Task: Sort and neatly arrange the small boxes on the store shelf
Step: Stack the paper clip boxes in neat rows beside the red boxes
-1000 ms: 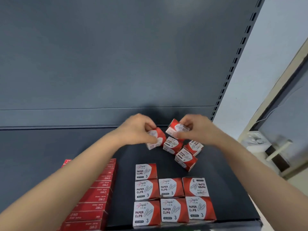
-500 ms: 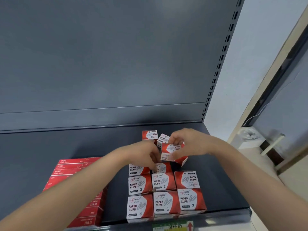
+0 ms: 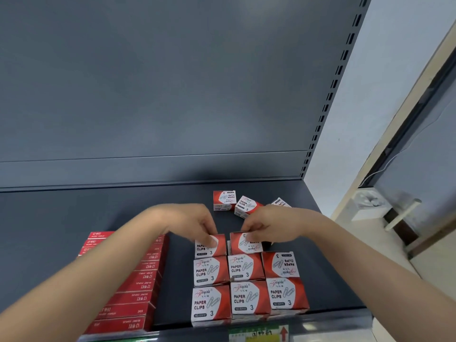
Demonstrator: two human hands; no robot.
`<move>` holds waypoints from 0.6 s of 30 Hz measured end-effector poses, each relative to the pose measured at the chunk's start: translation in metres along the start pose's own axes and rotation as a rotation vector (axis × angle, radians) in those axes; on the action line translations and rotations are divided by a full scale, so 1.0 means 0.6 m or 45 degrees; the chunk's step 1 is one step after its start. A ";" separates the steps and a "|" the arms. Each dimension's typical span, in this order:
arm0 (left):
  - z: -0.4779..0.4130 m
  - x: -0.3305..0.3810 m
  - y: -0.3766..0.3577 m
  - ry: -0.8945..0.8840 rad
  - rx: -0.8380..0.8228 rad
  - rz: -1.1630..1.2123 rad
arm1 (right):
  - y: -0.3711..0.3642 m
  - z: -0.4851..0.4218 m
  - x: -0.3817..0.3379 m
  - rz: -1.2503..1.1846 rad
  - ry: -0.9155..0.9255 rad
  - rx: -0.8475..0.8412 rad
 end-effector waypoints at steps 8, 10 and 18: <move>-0.014 0.001 0.011 -0.048 0.116 0.075 | 0.024 0.013 0.027 -0.122 -0.049 0.320; -0.031 0.006 0.054 -0.090 0.413 0.083 | 0.071 0.030 0.074 -0.129 -0.178 0.608; -0.129 0.084 0.065 -0.327 0.600 -0.536 | 0.042 0.035 0.119 0.119 -0.415 0.566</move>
Point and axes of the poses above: each hand's wrist, its own z-axis away from the middle knuckle, its own y-axis out of the back of the hand, x = y × z, the point moved 8 cm from there along -z, towards the middle knuckle, and after that the axes turned 9 degrees about x, right-handed, at the moved point
